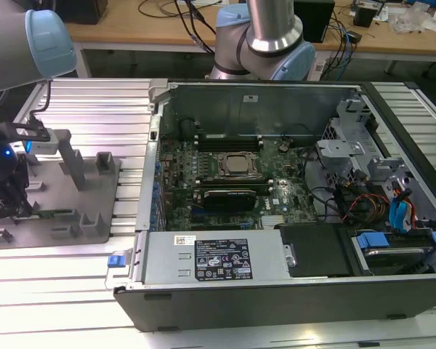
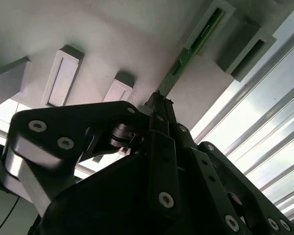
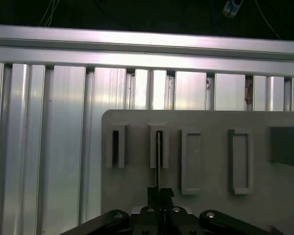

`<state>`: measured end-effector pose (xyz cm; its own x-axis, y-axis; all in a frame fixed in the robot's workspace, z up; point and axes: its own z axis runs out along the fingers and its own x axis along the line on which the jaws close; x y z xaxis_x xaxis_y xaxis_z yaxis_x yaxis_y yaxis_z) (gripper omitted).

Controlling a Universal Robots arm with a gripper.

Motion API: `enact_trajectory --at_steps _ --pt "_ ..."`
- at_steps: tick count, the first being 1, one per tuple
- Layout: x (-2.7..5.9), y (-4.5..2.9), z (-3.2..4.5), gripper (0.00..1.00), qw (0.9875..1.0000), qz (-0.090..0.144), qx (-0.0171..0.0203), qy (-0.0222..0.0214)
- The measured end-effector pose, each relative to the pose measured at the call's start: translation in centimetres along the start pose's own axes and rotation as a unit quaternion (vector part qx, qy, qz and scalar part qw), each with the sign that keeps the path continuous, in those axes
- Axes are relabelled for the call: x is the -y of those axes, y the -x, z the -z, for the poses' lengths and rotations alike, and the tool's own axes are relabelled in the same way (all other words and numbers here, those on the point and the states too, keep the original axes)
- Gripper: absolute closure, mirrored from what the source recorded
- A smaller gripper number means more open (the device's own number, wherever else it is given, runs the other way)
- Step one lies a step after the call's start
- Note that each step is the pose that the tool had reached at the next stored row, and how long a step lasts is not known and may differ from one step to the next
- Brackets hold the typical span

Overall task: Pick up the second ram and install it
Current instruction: 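Pick up the second ram and move it above second insertion slot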

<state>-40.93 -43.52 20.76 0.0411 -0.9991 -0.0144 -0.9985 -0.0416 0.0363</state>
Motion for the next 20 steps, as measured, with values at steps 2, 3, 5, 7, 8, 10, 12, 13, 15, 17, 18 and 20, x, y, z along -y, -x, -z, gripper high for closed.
enact_trajectory --at_steps 2,3,5,7,8,10,12,13,15,17,18,20 --pt "0.0 0.0 0.0 0.91 1.0 -0.001 0.0 0.0" --pt "0.0 0.0 0.0 0.91 1.0 -0.002 0.0001 0.0" --pt "-0.01 0.0 0.25 0.91 1.0 -0.003 0.0001 -0.0001" --pt "-0.02 0.01 0.54 0.91 1.0 -0.003 0.0001 0.0" --pt "-0.03 0.01 0.8 0.91 1.0 -0.003 0.0001 -0.0001" --pt "-0.03 0.01 0.83 0.91 1.0 -0.003 0.0002 -0.0002" --pt "-0.03 0.01 0.84 0.91 1.0 -0.003 0.0001 0.0" --pt "-0.03 0.01 0.84 0.91 1.0 -0.003 0.0001 0.0" --pt "-0.04 0.01 1.01 0.91 1.0 -0.003 0.0 0.0001" --pt "-0.05 0.04 1.52 0.91 1.0 -0.003 0.0001 0.0" --pt "-0.07 0.08 2.06 0.91 1.0 -0.003 0.0001 -0.0001" --pt "-0.09 0.13 2.63 0.91 1.0 -0.003 -0.0001 -0.0001"
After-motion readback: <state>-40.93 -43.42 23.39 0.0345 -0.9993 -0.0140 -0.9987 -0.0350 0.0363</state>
